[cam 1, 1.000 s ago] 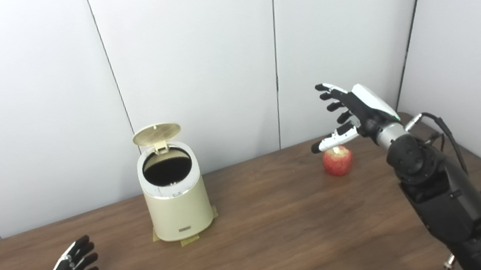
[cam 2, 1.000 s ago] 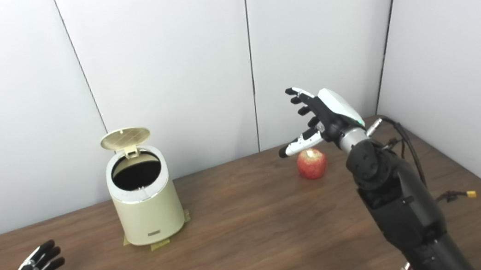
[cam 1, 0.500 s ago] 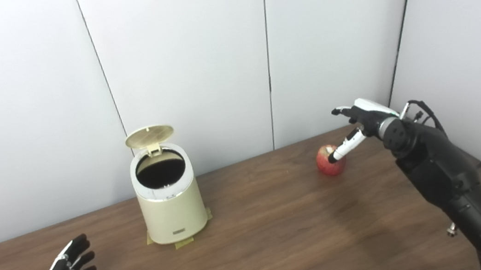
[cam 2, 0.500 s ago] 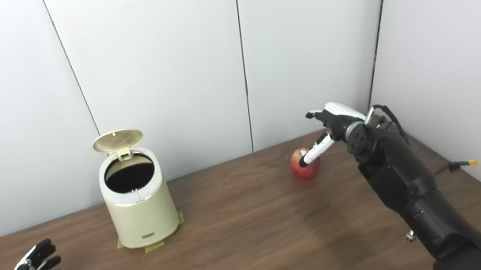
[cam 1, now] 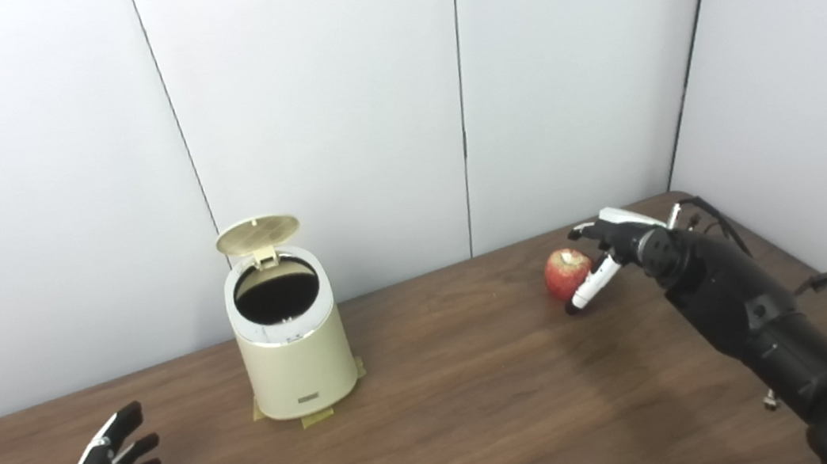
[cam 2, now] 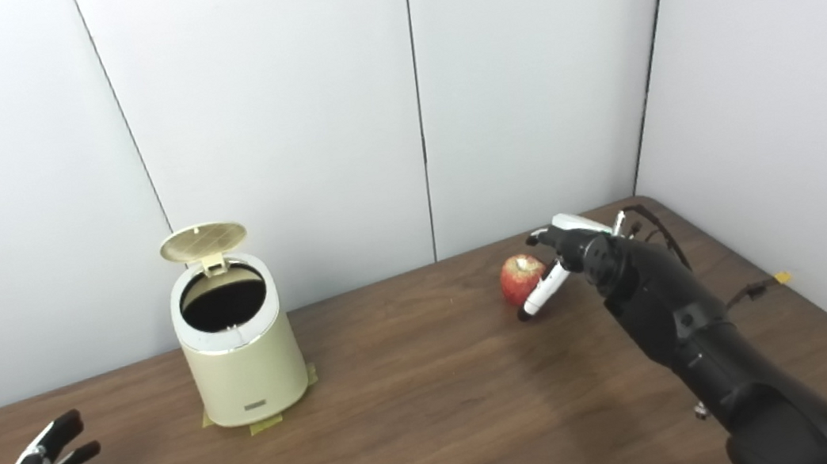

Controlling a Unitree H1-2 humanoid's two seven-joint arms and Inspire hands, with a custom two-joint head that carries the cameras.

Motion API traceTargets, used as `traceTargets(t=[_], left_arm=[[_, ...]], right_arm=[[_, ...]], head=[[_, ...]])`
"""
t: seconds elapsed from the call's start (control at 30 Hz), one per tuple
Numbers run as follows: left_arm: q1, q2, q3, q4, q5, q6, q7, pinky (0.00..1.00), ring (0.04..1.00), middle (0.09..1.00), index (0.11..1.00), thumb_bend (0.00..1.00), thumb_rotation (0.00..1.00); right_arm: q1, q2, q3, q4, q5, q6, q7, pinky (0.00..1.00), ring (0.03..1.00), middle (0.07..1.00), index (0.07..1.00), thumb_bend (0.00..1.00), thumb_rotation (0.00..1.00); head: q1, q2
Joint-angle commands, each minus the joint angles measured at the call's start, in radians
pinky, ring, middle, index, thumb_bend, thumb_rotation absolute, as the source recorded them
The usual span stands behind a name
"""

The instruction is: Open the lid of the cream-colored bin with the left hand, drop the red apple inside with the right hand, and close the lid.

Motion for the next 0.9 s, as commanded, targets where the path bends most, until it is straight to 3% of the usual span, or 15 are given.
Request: traceTargets(t=[0.0, 0.23, 0.43, 0.57, 0.63, 0.7, 0.8, 0.87], left_arm=[[-0.024, 0.013, -0.002, -0.046, 0.006, -0.006, 0.005, 0.78, 0.834, 0.918, 0.896, 0.66, 0.0], [-0.021, 0.011, -0.011, -0.062, 0.028, 0.008, 0.011, 0.75, 0.825, 0.916, 0.894, 0.66, 0.0], [-0.019, 0.009, -0.013, -0.062, 0.034, 0.013, 0.011, 0.73, 0.821, 0.915, 0.894, 0.67, 0.0], [-0.018, 0.008, -0.015, -0.064, 0.04, 0.01, 0.011, 0.71, 0.804, 0.907, 0.886, 0.66, 0.0], [-0.017, 0.008, -0.014, -0.065, 0.032, 0.011, 0.007, 0.72, 0.81, 0.912, 0.885, 0.66, 0.0], [-0.016, 0.009, -0.014, -0.065, 0.03, 0.013, 0.005, 0.72, 0.814, 0.915, 0.884, 0.66, 0.0], [-0.015, 0.012, -0.014, -0.066, 0.029, 0.018, 0.002, 0.72, 0.824, 0.923, 0.885, 0.66, 0.0], [-0.013, 0.012, -0.014, -0.066, 0.029, 0.021, 0.001, 0.72, 0.825, 0.923, 0.886, 0.66, 0.0]], right_arm=[[-0.061, -0.035, 0.003, -0.007, 0.003, -0.035, -0.029, 0.73, 0.884, 0.952, 0.919, 0.95, 0.25], [-0.06, -0.014, 0.018, 0.03, 0.017, -0.056, -0.072, 0.69, 0.832, 0.886, 0.886, 0.96, 0.23], [-0.053, 0.0, 0.023, 0.033, 0.03, -0.06, -0.105, 0.67, 0.825, 0.883, 0.879, 0.95, 0.23], [-0.033, 0.016, 0.005, 0.03, 0.049, -0.104, -0.175, 0.58, 0.678, 0.757, 0.845, 0.86, 0.15], [-0.025, 0.024, 0.002, 0.028, 0.048, -0.115, -0.219, 0.46, 0.524, 0.623, 0.756, 0.79, 0.06], [-0.018, 0.032, -0.002, 0.031, 0.049, -0.13, -0.256, 0.45, 0.501, 0.517, 0.664, 0.61, 0.01], [-0.004, 0.042, -0.011, 0.017, 0.056, -0.142, -0.295, 0.5, 0.55, 0.53, 0.485, 0.53, 0.0], [-0.001, 0.047, -0.012, 0.025, 0.06, -0.153, -0.319, 0.52, 0.57, 0.544, 0.458, 0.52, 0.0]], head=[[0.001, 0.002], [0.008, 0.008], [0.013, 0.014], [0.019, 0.016], [0.023, 0.02], [0.024, 0.022], [0.027, 0.025], [0.028, 0.027]])
